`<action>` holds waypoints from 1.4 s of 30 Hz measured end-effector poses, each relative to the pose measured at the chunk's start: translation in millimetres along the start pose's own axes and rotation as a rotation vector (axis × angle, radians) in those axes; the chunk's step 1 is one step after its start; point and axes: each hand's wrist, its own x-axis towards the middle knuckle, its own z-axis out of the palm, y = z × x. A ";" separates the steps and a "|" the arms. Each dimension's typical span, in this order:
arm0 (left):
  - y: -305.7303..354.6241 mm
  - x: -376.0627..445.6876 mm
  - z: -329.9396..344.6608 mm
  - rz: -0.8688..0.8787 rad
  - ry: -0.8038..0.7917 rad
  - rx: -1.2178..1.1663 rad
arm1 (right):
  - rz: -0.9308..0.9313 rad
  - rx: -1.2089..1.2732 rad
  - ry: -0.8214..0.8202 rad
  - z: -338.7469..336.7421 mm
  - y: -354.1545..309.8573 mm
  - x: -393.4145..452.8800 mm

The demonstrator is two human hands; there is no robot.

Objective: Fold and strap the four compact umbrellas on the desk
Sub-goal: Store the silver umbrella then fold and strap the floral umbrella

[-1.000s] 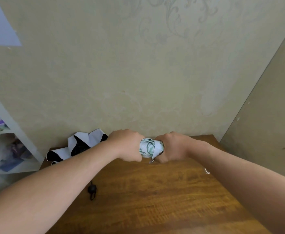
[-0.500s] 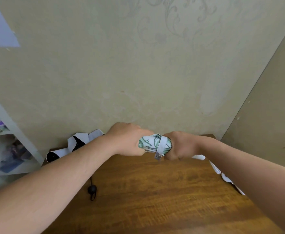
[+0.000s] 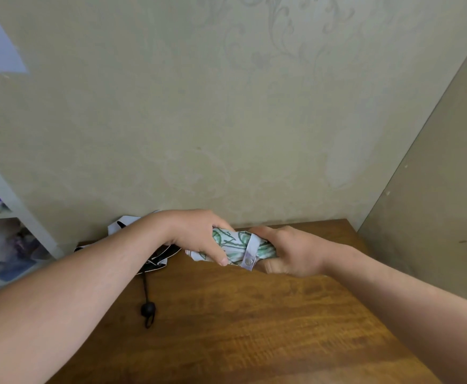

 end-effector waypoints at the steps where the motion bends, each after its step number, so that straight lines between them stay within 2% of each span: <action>1: 0.4 -1.5 -0.1 -0.007 0.008 0.006 | 0.024 0.070 -0.019 1.6 0.5 -1.1; 3: 0.2 -3.5 -1.2 0.000 0.086 0.065 | 0.077 0.277 -0.055 4.1 1.5 -3.0; 5: -3.4 -2.5 0.0 0.047 0.253 0.162 | 0.137 0.489 -0.035 8.1 4.1 -4.6; 7: -9.4 0.1 11.2 0.109 0.548 0.267 | 0.223 0.693 0.045 14.1 8.9 -4.7; 9: -11.1 5.2 31.6 0.223 0.961 0.332 | 0.293 0.864 0.137 19.8 11.8 -3.6; 10: -8.2 7.2 41.7 0.274 1.119 0.339 | 0.308 0.932 0.175 22.4 11.7 -2.3; 11: -2.9 7.5 50.4 0.307 1.181 0.314 | 0.310 0.995 0.206 24.8 11.1 -0.9; 12: 3.3 7.2 57.6 0.314 1.140 0.235 | 0.306 1.061 0.233 27.6 10.4 0.5; 15: 22.9 7.9 69.2 0.167 0.833 -0.153 | 0.314 1.217 0.295 35.8 6.4 3.4; 19: 37.0 14.8 66.0 0.004 0.680 -0.528 | 0.321 1.202 0.322 45.6 2.8 4.4; 25: 45.2 19.1 63.3 -0.082 0.489 -0.562 | 0.341 1.165 0.333 50.2 0.1 1.0; 29: 45.1 24.3 65.4 -0.109 0.464 -0.541 | 0.373 1.122 0.361 48.2 -2.1 -0.8; 34: 42.6 24.5 52.8 -0.289 0.238 -0.993 | 0.431 1.213 0.251 41.8 -7.5 -2.9; 37: 35.3 24.9 51.4 -0.367 0.144 -1.070 | 0.544 1.287 0.169 36.8 -11.2 -1.5; 42: 30.0 27.4 53.6 -0.401 0.129 -1.095 | 0.643 1.403 0.099 33.7 -17.2 0.2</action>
